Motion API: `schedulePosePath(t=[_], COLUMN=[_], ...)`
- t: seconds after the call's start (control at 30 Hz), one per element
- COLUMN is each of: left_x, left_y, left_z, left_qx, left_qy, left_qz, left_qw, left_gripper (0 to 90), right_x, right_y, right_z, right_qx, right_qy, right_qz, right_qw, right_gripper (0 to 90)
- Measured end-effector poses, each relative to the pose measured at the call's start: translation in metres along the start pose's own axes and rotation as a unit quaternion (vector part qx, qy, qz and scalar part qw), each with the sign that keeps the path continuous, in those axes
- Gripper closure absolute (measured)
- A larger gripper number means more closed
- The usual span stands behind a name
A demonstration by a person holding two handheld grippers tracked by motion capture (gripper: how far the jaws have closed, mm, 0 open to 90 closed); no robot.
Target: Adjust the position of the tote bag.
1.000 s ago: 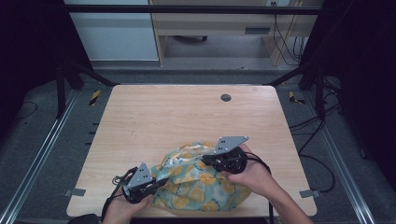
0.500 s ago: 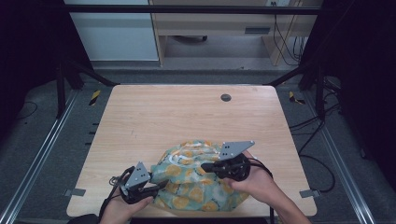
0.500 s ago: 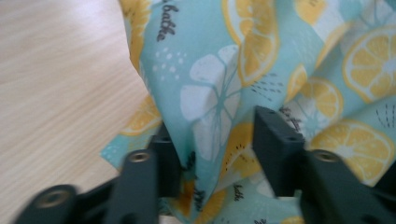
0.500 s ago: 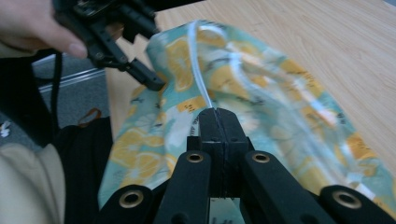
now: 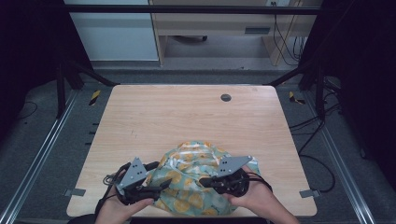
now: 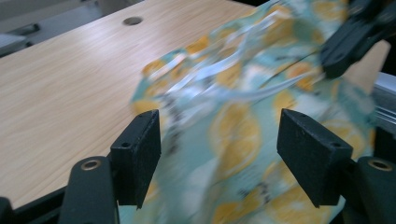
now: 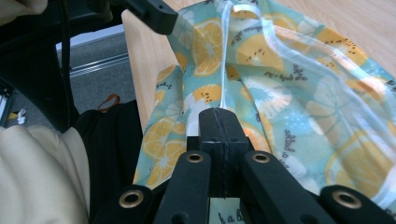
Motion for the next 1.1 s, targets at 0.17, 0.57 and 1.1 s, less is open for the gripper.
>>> schedulePosePath(t=[0.17,0.57,1.1], left_x=[0.017,0.003,0.002], left_y=[0.017,0.017,0.027], left_z=[0.021,0.059,0.071], left_qx=[-0.037,-0.076,-0.082], left_qy=[-0.003,-0.050,-0.052], left_qz=[0.026,0.048,0.078], left_qw=[0.9990,0.9947,0.9923], left_gripper=[30.7,25.7,55.7], right_x=[-0.003,-0.006,0.005], right_y=[-0.003,-0.004,0.001], right_z=[0.003,-0.009,-0.007], right_qx=[0.006,0.020,0.016], right_qy=[-0.008,0.004,0.019], right_qz=[-0.001,0.022,0.043], right_qw=[1.0000,0.9995,0.9988], right_gripper=[90.0,90.0,90.0])
Point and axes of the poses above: each handheld gripper's, and its own axes: z roughly forward along the jaws, x roughly out of its top, y roughly to its right, the point moved 3 cm from there along z, roughly forward along the jaws, and after that the axes turned 13 degrees about -x, right-handed, at the moved point
